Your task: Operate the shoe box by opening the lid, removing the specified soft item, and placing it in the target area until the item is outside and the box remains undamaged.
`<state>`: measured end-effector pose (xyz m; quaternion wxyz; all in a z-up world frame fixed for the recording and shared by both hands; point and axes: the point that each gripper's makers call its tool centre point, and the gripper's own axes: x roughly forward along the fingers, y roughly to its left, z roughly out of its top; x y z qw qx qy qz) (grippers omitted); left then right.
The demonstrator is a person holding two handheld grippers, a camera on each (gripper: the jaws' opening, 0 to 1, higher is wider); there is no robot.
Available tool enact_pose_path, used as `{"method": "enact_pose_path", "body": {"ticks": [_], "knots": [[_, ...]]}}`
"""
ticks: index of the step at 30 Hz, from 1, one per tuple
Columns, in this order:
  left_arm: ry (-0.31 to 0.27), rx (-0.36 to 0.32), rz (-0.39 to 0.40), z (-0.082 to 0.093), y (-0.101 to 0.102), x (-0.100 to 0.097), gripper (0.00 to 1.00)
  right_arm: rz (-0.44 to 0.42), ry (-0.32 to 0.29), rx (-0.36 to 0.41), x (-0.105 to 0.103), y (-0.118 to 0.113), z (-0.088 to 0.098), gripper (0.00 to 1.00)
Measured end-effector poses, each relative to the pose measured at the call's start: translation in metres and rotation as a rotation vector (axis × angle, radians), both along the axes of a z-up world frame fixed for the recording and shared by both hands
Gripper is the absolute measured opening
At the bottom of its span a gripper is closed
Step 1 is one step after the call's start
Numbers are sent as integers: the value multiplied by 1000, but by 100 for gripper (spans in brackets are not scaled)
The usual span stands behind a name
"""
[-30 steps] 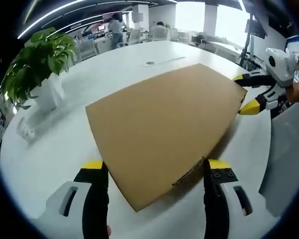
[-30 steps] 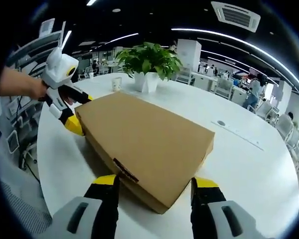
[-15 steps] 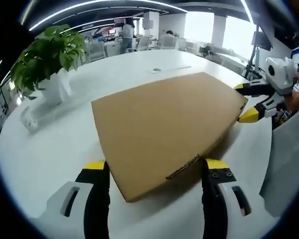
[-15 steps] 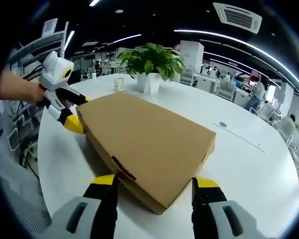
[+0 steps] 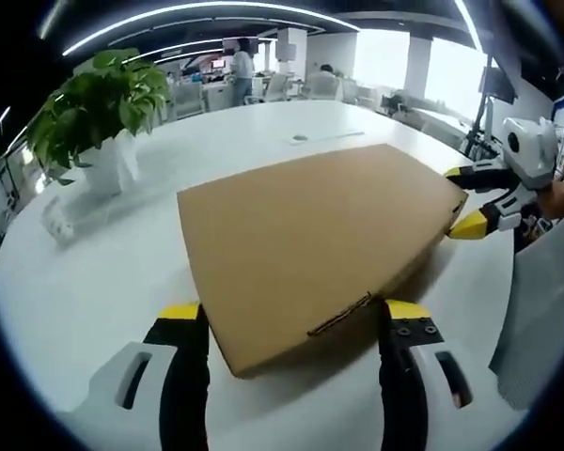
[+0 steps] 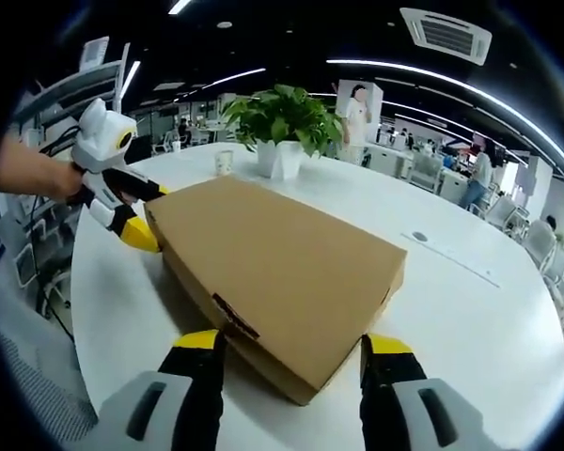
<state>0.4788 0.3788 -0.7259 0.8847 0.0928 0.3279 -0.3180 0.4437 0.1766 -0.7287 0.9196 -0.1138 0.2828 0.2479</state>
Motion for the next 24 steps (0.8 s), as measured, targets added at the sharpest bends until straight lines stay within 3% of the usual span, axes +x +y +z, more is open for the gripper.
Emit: {"method": "enact_pose_path", "body": {"ticks": [24], "knots": [[-4, -20, -10, 10, -1, -3, 72, -7, -20, 69, -3, -1, 15, 55]]}}
